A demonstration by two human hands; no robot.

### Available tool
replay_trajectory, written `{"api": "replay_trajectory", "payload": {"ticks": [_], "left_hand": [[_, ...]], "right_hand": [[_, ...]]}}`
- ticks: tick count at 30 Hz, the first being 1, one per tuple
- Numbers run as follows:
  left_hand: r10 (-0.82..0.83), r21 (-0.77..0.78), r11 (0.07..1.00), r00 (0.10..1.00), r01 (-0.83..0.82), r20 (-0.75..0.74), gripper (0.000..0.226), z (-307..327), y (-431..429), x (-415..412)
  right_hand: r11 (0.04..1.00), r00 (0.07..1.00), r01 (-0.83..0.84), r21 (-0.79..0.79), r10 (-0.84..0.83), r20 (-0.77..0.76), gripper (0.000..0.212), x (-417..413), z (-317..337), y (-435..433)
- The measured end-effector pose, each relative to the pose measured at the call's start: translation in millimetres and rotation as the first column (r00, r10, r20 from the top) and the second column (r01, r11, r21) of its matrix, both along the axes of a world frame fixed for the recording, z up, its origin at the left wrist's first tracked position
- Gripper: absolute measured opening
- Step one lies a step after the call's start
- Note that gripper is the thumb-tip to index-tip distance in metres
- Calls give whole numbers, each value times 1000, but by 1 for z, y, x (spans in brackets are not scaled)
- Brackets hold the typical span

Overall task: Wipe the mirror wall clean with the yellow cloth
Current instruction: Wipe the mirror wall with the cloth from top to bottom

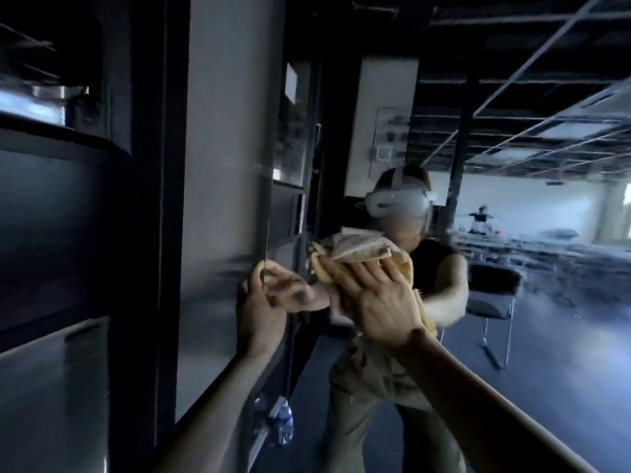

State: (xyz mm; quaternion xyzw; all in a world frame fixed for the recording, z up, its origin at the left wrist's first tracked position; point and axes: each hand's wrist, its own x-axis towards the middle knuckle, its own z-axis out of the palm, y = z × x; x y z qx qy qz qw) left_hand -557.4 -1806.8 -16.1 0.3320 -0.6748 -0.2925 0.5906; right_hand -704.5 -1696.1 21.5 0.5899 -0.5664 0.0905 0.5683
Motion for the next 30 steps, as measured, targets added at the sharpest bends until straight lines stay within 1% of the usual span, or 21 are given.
{"api": "replay_trajectory", "payload": {"ticks": [2, 3, 5, 8, 10, 13, 14, 15, 16, 17, 18, 19, 20, 21, 23, 24, 25, 27, 30], "left_hand": [[67, 27, 997, 997, -67, -28, 50, -1, -4, -10], [77, 7, 997, 995, -76, -59, 46, -2, -4, -13], [66, -37, 997, 993, -70, -98, 43, -7, -6, -17], [104, -72, 991, 991, -110, -86, 46, -15, -4, -12], [60, -117, 991, 993, -72, -104, 36, -19, 0, -5], [35, -208, 977, 995, -54, -98, 8, -23, 1, 4], [10, -247, 968, 993, -39, -115, 19, -25, -3, 5], [-1, -274, 962, 995, -26, -97, 31, -26, -6, 7], [-19, -286, 958, 995, -11, -103, 36, -25, -11, 9], [-53, -296, 955, 992, 16, -116, 31, -22, -15, 10], [-80, -285, 958, 989, 43, -122, 19, -20, -22, 11], [-95, -271, 961, 988, 59, -123, 22, -20, -25, 14], [-106, -263, 962, 986, 69, -129, 38, -21, -30, 15], [-114, -249, 965, 983, 75, -144, 48, -21, -32, 15], [-130, -238, 967, 978, 88, -164, 52, -23, -35, 12], [-142, -233, 967, 974, 99, -174, 51, -23, -35, 11], [-145, -231, 968, 971, 99, -189, 47, -22, -36, 9], [-147, -214, 972, 964, 100, -220, 40, -20, -38, 5], [-169, -196, 973, 952, 120, -255, 39, -20, -39, 4]], "right_hand": [[996, 1000, -6, -88, 5, -11, 65, -8, -5, 8], [993, 1000, -4, -121, 3, -4, 62, -10, -8, 9], [987, 999, -1, -161, 6, 33, 62, -9, -17, 6], [974, 998, -8, -224, 22, 60, 60, -6, -33, 0], [966, 998, -7, -258, 25, 63, 58, -5, -49, -1], [957, 998, 13, -289, 7, 68, 57, -5, -72, -3], [955, 997, 33, -296, -11, 75, 58, -4, -80, -5], [950, 996, 53, -308, -29, 84, 60, -3, -87, -7], [947, 994, 75, -313, -45, 99, 61, -1, -91, -9], [946, 991, 91, -312, -57, 117, 62, 1, -92, -12], [944, 989, 109, -312, -72, 128, 63, 3, -91, -15], [940, 988, 123, -317, -85, 131, 64, 4, -89, -19], [934, 988, 129, -333, -93, 122, 64, 8, -83, -22], [927, 988, 133, -350, -97, 119, 65, 13, -75, -27], [930, 976, 148, -337, -82, 201, 68, 31, -58, -38], [936, 965, 147, -320, -64, 255, 69, 41, -49, -48], [940, 960, 138, -311, -50, 275, 70, 52, -41, -59], [954, 975, 94, -283, -32, 218, 67, 68, -32, -78], [970, 998, 46, -240, -33, 57, 59, 62, -28, -74]]}}
